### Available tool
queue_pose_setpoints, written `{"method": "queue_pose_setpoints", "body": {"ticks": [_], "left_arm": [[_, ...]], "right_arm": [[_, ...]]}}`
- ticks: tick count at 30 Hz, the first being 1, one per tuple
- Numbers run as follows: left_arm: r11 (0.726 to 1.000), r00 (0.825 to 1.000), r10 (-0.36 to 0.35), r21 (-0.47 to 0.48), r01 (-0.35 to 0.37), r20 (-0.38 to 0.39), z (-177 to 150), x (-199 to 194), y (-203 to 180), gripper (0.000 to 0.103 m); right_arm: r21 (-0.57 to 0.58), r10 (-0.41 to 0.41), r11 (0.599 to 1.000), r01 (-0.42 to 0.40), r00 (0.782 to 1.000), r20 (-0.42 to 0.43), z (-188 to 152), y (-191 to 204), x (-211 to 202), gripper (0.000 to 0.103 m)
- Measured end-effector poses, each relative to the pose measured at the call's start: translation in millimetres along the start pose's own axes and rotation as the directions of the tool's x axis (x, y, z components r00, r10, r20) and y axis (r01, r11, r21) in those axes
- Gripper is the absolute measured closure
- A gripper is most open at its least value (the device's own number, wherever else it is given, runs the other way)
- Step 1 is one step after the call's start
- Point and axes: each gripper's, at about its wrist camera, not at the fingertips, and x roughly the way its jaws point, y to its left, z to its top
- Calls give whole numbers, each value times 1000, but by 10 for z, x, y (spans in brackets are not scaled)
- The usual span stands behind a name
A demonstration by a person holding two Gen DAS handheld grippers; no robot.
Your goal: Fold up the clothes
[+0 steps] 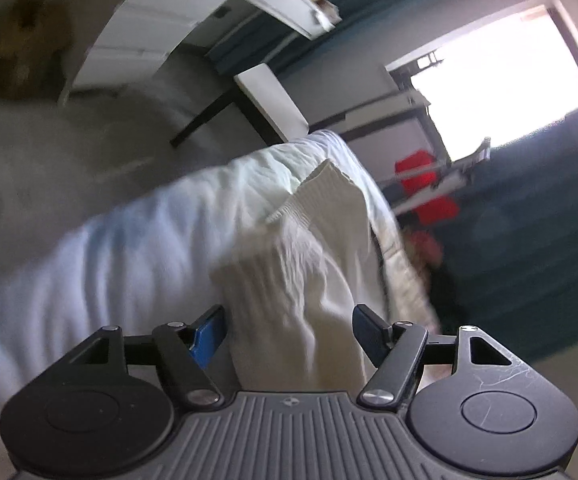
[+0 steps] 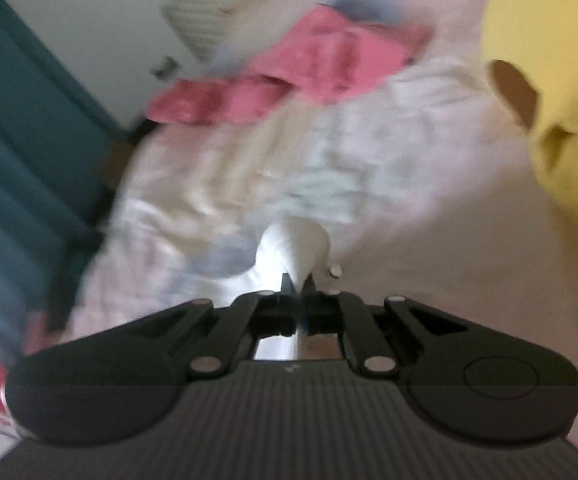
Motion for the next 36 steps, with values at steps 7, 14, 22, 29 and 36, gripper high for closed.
{"method": "queue_pose_setpoints", "body": {"ticks": [7,14,22,29,36], "left_arm": [[962,993,107,246,-117,55,408,163,-484,23],[926,985,166,336,-175,56,766,1441,-970,22],[873,962,268,411,-263,46,992,2684,-1110,39],[810,945,276,487,-327,176,1005,2760,-1435,66],[753,883,257,491,-438,393,1279,2790,-2272,74]], "right_arm": [[-39,-86,996,84,994,-64,-73,122,152,75],[-262,6,965,27,993,121,-142,571,-126,24],[-459,188,870,-181,982,-31,-608,1174,72,23],[-441,144,875,-200,977,-157,-908,1421,346,23],[-521,196,817,-249,968,-156,-1200,1525,198,23]]}}
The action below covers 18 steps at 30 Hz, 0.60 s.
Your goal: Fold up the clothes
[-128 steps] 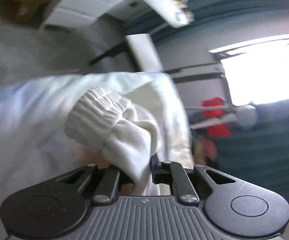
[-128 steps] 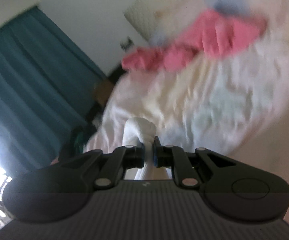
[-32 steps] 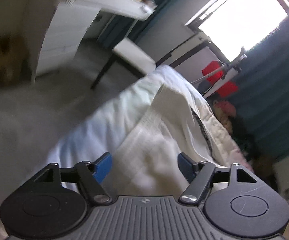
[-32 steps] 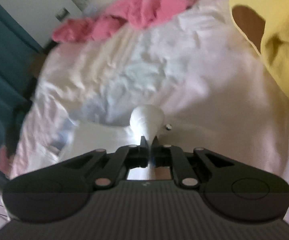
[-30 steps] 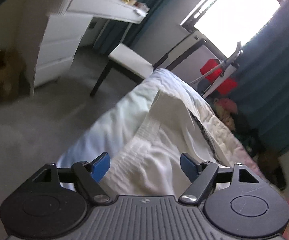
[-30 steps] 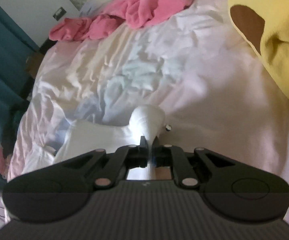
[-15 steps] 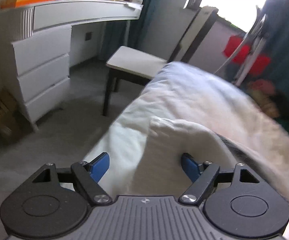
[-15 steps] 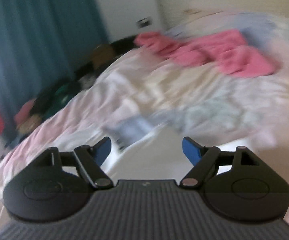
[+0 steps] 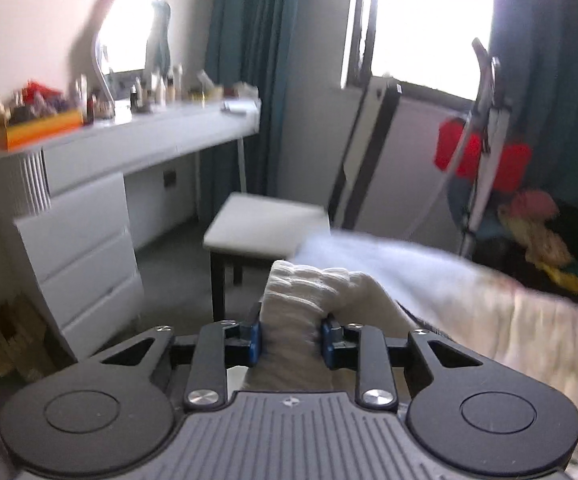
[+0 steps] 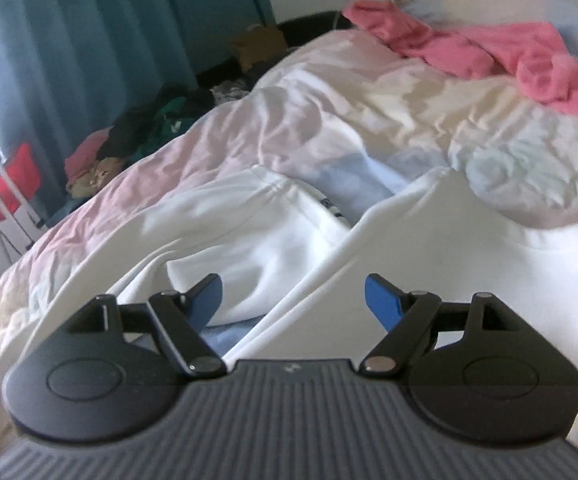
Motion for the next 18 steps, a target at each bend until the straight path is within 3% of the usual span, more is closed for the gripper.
{"method": "queue_pose_setpoints", "body": {"ticks": [4,7,9,12,18], "left_arm": [[994,992,113,-8,-112,51,301,245,-287,74],[982,982,189,-7,-189,-28,287,592,-406,72],[984,977,177,-5,-179,-121,185,811,-432,67],[983,972,172,-41,-181,-161,53,843,-398,53],[976,980,46,-199,-85,-193,-14,253,-169,32]], "right_arm": [[1,8,1000,-8,1000,-21,-90,54,54,23],[-18,14,1000,-15,999,-44,-142,122,142,23],[-24,27,999,-28,999,-46,-156,155,169,23],[-25,28,999,-29,999,-31,-166,175,203,23],[28,42,999,-41,998,-55,-132,108,281,23]]}}
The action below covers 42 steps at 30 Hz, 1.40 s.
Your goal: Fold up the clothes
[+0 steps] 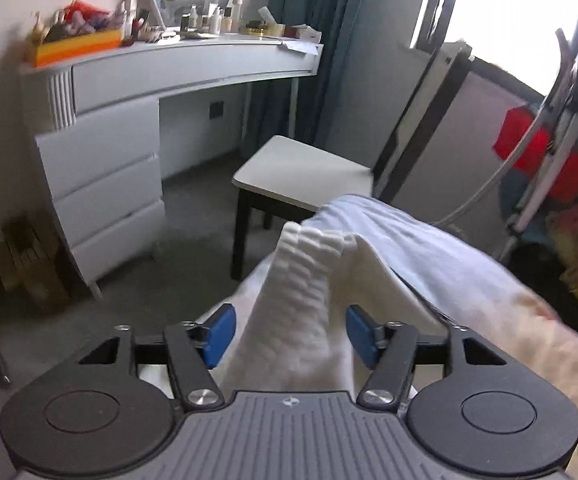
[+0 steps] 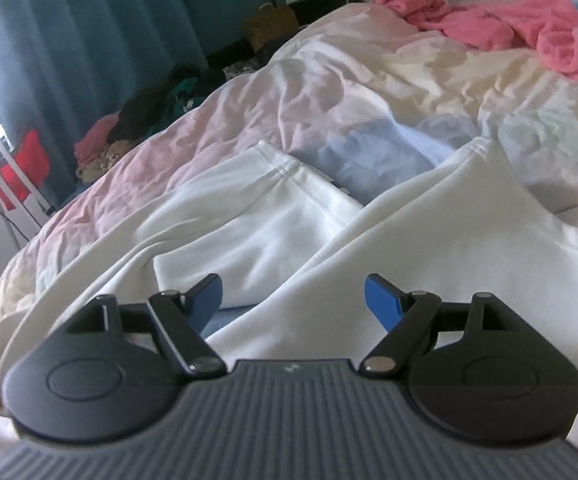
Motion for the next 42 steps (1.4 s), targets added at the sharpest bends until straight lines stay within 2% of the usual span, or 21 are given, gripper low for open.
{"method": "queue_pose_setpoints", "body": {"ticks": [1,6,9,12,15,19,21,26,29,31,34,35,36,38,39,42], "left_arm": [[1000,1000,-9,12,9,7,-52,-161,52,28],[997,998,-66,38,66,17,-436,-990,369,23],[995,996,-94,-25,94,-10,-813,-1483,650,21],[989,996,-65,-134,57,-54,-1217,-1824,926,21],[963,991,-70,-267,37,-115,-1578,-1954,1203,20],[910,967,-137,-413,37,-217,-1967,-1879,1521,21],[900,959,-174,-432,62,-226,-2109,-1830,1587,21],[911,958,-230,-384,149,-173,-2115,-1787,1575,17],[879,942,-312,-415,236,-125,-2102,-1727,1571,24],[834,918,-390,-452,316,-76,-2072,-1664,1562,32],[746,872,-489,-522,414,-7,-2068,-1556,1610,41],[739,871,-492,-533,411,-11,-2080,-1522,1620,43],[741,874,-486,-541,398,-22,-2095,-1494,1628,45],[775,886,-455,-529,347,-85,-2123,-1401,1600,52],[788,887,-448,-518,334,-111,-2138,-1357,1580,54],[814,893,-433,-478,331,-119,-2130,-1322,1500,56]], "right_arm": [[7,3,1000,-3,1000,-1,7,-16,-10,23],[5,30,1000,-30,999,18,32,-85,-172,23],[3,58,998,-58,998,22,53,-142,-304,23],[-1,80,997,-80,997,17,55,-198,-440,23],[-6,106,994,-106,994,3,46,-244,-558,23],[-11,127,992,-127,992,-16,65,-343,-690,23],[10,142,990,-141,989,-29,92,-436,-755,23],[134,157,980,-147,985,-65,117,-734,-822,23],[187,159,972,-142,984,-75,114,-810,-811,23],[198,158,970,-141,985,-73,112,-814,-808,23],[199,147,971,-131,987,-68,111,-812,-798,23],[200,139,972,-124,988,-66,112,-813,-795,23],[204,133,972,-118,989,-61,122,-826,-795,23],[221,121,969,-108,992,-44,153,-883,-806,23],[236,113,966,-102,993,-33,174,-925,-818,23],[324,60,944,-64,998,20,239,-1166,-903,23]]}}
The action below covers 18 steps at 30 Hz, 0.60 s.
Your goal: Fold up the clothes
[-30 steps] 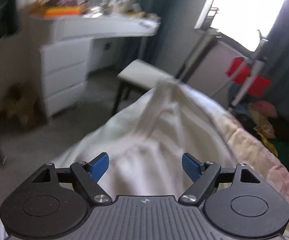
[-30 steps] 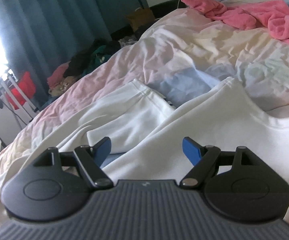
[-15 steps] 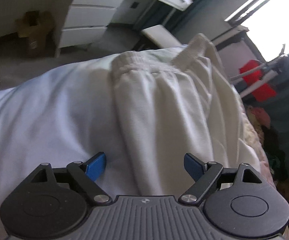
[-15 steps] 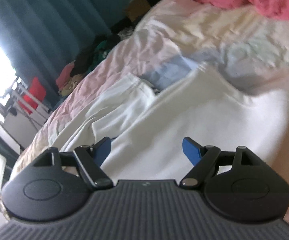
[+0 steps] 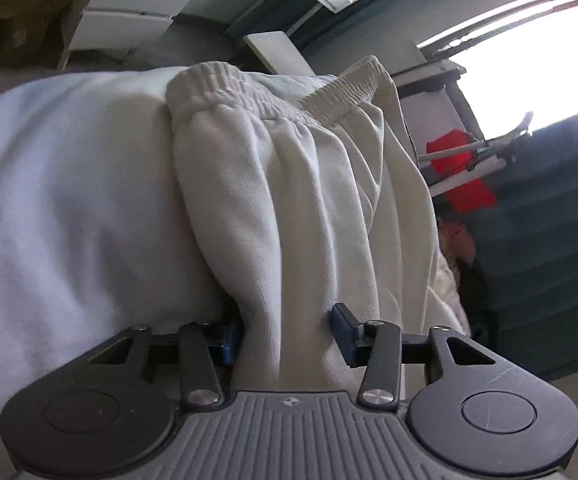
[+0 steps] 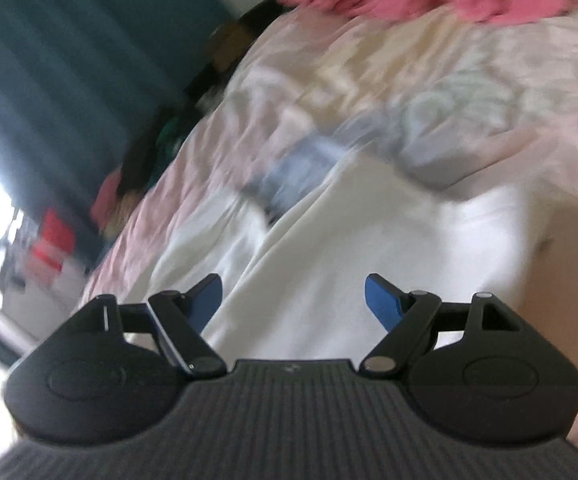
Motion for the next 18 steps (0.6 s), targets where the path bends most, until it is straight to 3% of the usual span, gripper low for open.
{"method": "queue_pose_setpoints", "body": {"ticks": [3,4,6,13,15,18], "left_arm": [[998,999,42,49,-43,22,-54,28,-79,67],[996,997,64,67,-66,33,-84,21,-97,78],[993,995,88,78,-92,52,-113,-37,-119,86],[1000,994,-3,-21,6,106,-76,-455,-55,90],[998,992,-33,-53,40,120,-55,-623,18,90],[995,990,-57,-69,66,129,-15,-783,112,90]], "right_arm": [[131,-99,987,90,993,62,89,-305,-104,22],[179,-125,977,113,991,56,93,-401,-108,21],[257,-156,955,144,987,26,91,-559,-88,21],[285,-199,939,194,980,-14,36,-650,23,23],[375,-223,899,225,974,-52,-13,-798,41,23],[496,-183,847,192,981,-67,-91,-976,53,22]]}}
